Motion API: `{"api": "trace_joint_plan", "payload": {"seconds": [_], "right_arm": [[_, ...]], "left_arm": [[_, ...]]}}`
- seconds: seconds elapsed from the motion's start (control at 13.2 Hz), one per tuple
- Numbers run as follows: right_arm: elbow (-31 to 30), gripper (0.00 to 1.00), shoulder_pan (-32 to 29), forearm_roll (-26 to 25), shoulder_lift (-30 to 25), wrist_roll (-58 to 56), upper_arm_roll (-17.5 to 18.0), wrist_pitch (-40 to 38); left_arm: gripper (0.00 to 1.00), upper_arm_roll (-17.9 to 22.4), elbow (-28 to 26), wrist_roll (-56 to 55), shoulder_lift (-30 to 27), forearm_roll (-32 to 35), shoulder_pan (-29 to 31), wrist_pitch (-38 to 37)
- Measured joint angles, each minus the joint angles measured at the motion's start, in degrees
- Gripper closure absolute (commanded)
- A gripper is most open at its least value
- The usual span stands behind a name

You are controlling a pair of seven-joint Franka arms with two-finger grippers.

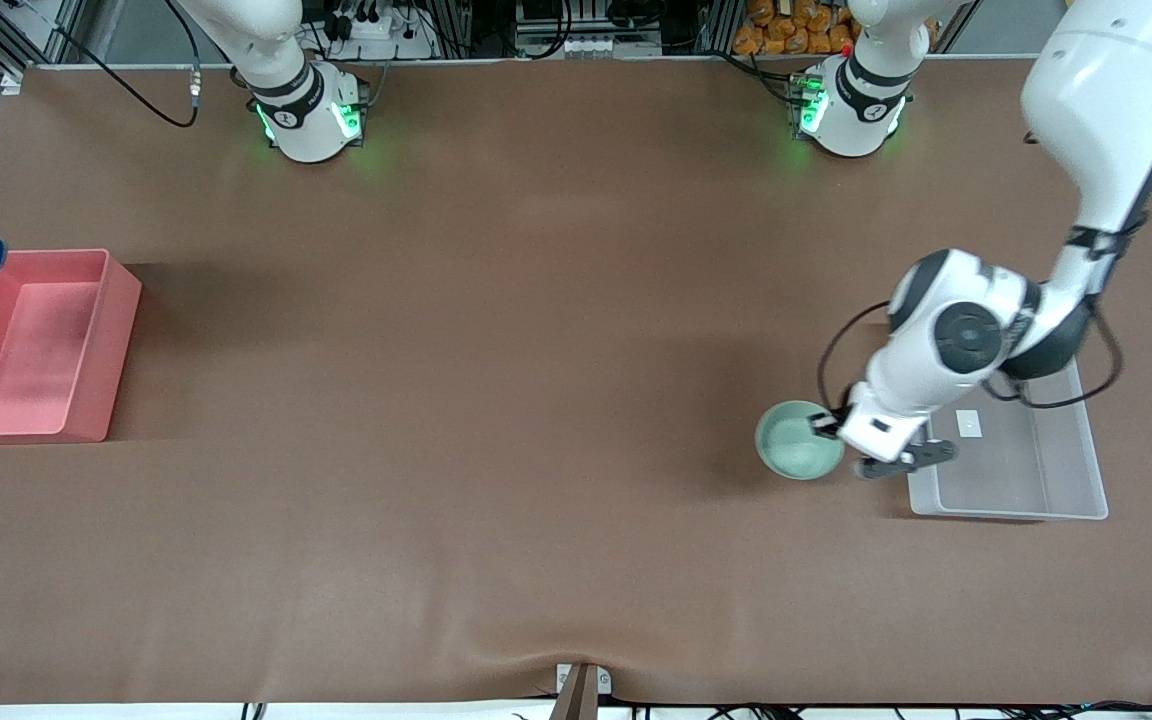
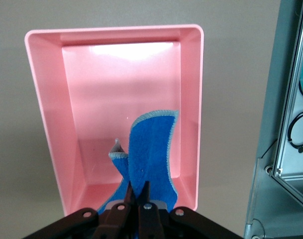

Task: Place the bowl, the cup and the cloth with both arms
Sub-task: 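Grasp the green bowl and carry it into the clear bin with the left gripper, then release the bowl in the clear bin while the right gripper lowers the cloth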

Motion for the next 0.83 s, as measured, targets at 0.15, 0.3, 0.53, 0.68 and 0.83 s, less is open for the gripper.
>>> {"api": "trace_joint_plan", "payload": {"seconds": [0.15,0.3,0.53,0.68,0.83], "right_arm": [[-0.03,1.0,-0.02,0.1,2.1,0.0,0.06,1.93],[-0.06,1.0,-0.05,0.32,4.49,0.0,0.07,4.79],[-0.06,1.0,-0.05,1.17,7.74,0.0,0.14,7.7],[-0.06,1.0,-0.05,1.3,9.45,0.0,0.16,10.13],[-0.06,1.0,-0.05,1.37,11.02,0.0,0.2,11.62]], "left_arm": [[1.0,-0.07,3.75,6.45,-0.54,-0.14,3.69,-3.8],[1.0,-0.04,6.51,13.55,-0.54,-0.48,6.97,-6.11],[1.0,0.14,7.99,24.98,-0.26,-0.57,12.78,-6.64],[1.0,0.19,8.24,29.83,0.65,-0.58,16.04,-6.65],[1.0,0.24,8.27,32.03,1.61,-0.59,17.89,-6.7]]}}
